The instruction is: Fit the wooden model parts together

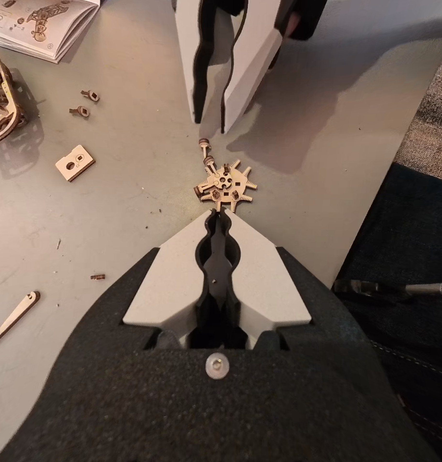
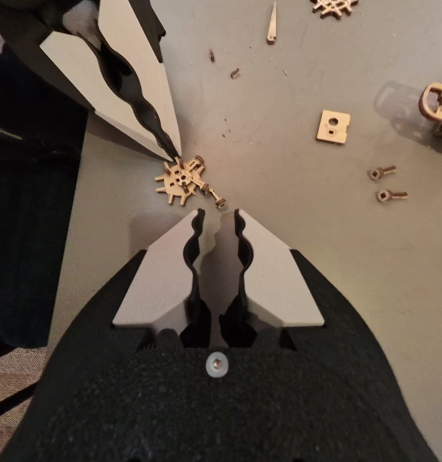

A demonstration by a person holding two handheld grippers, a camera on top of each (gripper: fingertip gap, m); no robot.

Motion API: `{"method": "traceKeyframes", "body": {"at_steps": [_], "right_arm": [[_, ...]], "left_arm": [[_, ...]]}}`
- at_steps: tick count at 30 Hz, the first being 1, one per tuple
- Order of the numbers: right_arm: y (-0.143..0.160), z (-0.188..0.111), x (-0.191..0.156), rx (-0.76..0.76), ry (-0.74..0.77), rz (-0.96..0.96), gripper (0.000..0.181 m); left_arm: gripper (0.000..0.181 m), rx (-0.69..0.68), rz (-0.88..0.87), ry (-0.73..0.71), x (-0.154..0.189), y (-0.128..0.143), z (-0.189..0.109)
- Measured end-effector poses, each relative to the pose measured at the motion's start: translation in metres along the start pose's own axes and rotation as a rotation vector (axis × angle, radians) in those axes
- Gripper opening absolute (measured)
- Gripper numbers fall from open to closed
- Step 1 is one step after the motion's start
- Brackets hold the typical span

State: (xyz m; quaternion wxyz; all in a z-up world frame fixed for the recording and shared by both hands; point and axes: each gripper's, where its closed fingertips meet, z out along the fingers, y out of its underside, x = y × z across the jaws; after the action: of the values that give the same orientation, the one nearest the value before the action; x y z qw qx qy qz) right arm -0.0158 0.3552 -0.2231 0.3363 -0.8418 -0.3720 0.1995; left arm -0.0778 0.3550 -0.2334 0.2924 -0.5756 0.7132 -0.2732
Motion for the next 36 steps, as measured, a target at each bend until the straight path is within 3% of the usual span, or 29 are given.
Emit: {"method": "traceKeyframes", "body": {"at_steps": [1, 4, 16, 23, 27, 31, 36], "right_arm": [[0.003, 0.000, 0.000, 0.018, -0.010, 0.012, 0.023], [0.003, 0.003, 0.000, 0.089, -0.011, -0.022, 0.022], [-0.004, 0.014, -0.002, 0.061, -0.029, -0.144, 0.020], [-0.001, 0.013, 0.000, 0.049, -0.013, -0.148, 0.008], [0.000, 0.010, 0.000, 0.034, 0.014, -0.109, 0.008], [-0.017, -0.002, -0.010, 0.098, 0.055, 0.029, 0.007], [-0.014, 0.010, -0.027, 0.081, 0.164, 0.098, 0.007]], "left_arm": [[0.001, 0.000, 0.000, 0.000, 0.000, 0.000, 0.000], [0.001, 0.001, -0.001, 0.002, 0.000, 0.000, 0.000], [0.001, 0.002, -0.002, 0.004, 0.000, 0.000, 0.000], [0.001, 0.003, -0.004, 0.005, 0.000, 0.000, 0.000], [0.001, 0.002, -0.003, -0.001, 0.000, 0.000, 0.000], [0.001, 0.000, -0.002, -0.017, -0.001, 0.000, 0.000], [0.000, 0.000, -0.008, -0.024, -0.002, 0.000, 0.000]]}}
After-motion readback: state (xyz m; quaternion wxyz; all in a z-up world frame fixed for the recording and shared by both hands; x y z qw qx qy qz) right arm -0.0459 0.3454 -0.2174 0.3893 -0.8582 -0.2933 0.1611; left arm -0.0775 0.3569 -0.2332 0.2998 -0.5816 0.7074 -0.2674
